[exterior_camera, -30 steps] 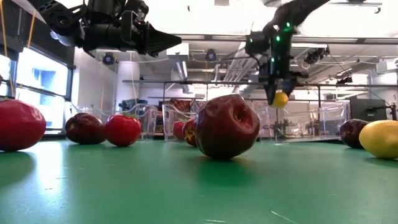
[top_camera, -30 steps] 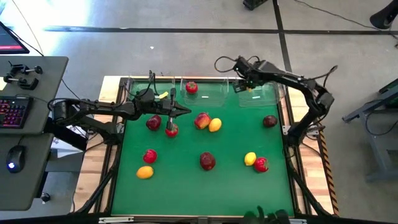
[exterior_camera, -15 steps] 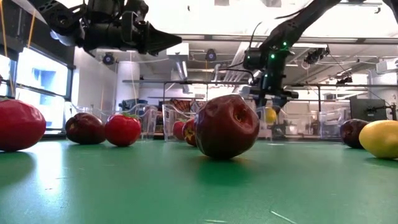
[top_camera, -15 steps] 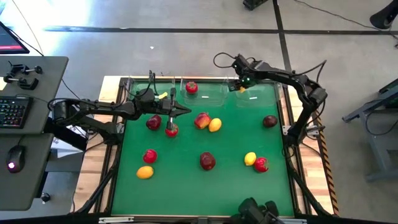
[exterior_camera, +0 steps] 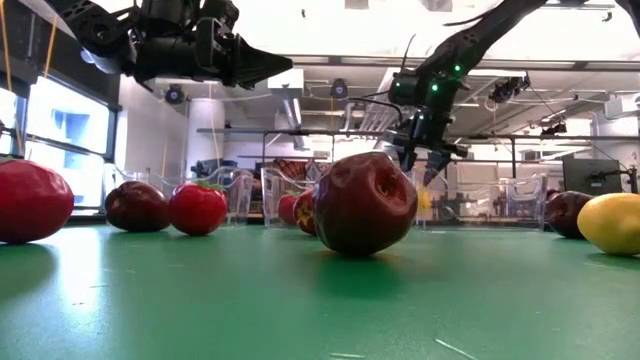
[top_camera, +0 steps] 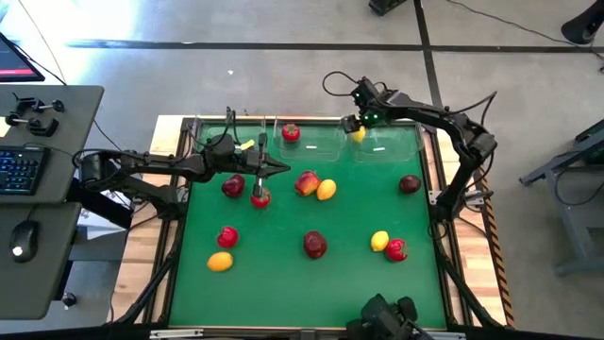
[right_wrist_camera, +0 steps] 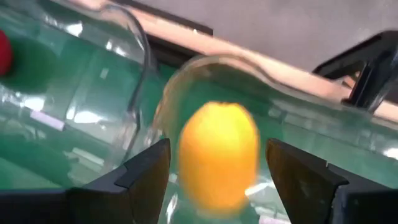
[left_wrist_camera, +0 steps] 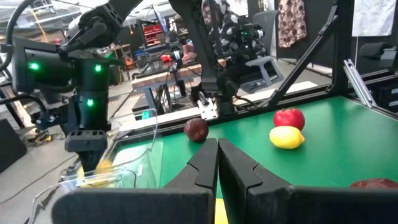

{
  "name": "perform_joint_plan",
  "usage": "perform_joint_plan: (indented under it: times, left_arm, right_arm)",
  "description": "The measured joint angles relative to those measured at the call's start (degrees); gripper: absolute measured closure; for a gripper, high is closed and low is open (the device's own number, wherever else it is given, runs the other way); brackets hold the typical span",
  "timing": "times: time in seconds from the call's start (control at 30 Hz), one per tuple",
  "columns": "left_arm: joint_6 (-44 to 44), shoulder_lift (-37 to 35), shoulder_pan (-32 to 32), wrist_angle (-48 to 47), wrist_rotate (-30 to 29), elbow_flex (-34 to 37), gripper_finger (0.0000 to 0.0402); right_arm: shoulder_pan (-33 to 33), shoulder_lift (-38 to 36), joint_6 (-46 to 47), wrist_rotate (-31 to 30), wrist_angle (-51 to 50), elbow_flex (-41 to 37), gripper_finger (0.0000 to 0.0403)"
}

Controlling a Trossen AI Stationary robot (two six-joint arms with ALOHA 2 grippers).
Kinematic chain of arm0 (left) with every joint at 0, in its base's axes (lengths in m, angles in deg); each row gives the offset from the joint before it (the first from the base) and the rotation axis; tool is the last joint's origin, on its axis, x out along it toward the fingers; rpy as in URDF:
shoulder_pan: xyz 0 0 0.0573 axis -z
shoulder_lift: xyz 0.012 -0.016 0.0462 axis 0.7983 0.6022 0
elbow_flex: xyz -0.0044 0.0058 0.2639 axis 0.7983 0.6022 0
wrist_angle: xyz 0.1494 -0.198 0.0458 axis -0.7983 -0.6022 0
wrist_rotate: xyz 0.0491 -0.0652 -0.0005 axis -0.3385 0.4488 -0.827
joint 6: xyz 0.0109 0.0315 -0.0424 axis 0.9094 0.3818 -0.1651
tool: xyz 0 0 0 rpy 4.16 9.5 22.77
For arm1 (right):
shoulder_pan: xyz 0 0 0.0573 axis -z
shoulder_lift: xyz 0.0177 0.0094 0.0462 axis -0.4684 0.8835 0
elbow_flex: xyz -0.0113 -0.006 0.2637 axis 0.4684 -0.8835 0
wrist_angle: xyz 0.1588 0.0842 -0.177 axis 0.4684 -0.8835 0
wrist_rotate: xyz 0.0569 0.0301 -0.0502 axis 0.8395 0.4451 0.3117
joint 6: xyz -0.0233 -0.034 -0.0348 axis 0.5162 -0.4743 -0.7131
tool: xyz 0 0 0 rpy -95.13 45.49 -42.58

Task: Sort produce into baskets
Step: Put the lemon into the right transparent bin, then put the top left apple into the left transparent bin

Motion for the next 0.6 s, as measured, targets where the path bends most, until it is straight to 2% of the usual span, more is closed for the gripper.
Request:
perform_joint_plan:
  times: [0.1, 0.23, 0.4, 0.6]
  left_arm:
    - [0.0, 0.0, 0.0, 0.0, 0.0, 0.0, 0.0401]
    - [-0.6, 0.0, 0.0, -0.1, 0.0, 0.0, 0.0401]
    - [-0.9, 0.0, 0.0, -0.1, 0.0, 0.0, 0.0401]
    - [-1.0, 0.0, 0.0, -0.1, 0.0, 0.0, 0.0401]
  right_arm:
    - [1.0, 0.9, 1.4, 0.3, 0.8, 0.0, 0.0153]
    - [2.7, 3.7, 1.3, 0.2, 0.7, 0.0, 0.0184]
    - [4.1, 5.5, 0.4, 0.3, 0.5, 0.0, 0.0235]
    - [4.5, 2.8, -1.3, 0.1, -0.1, 0.2, 0.0310]
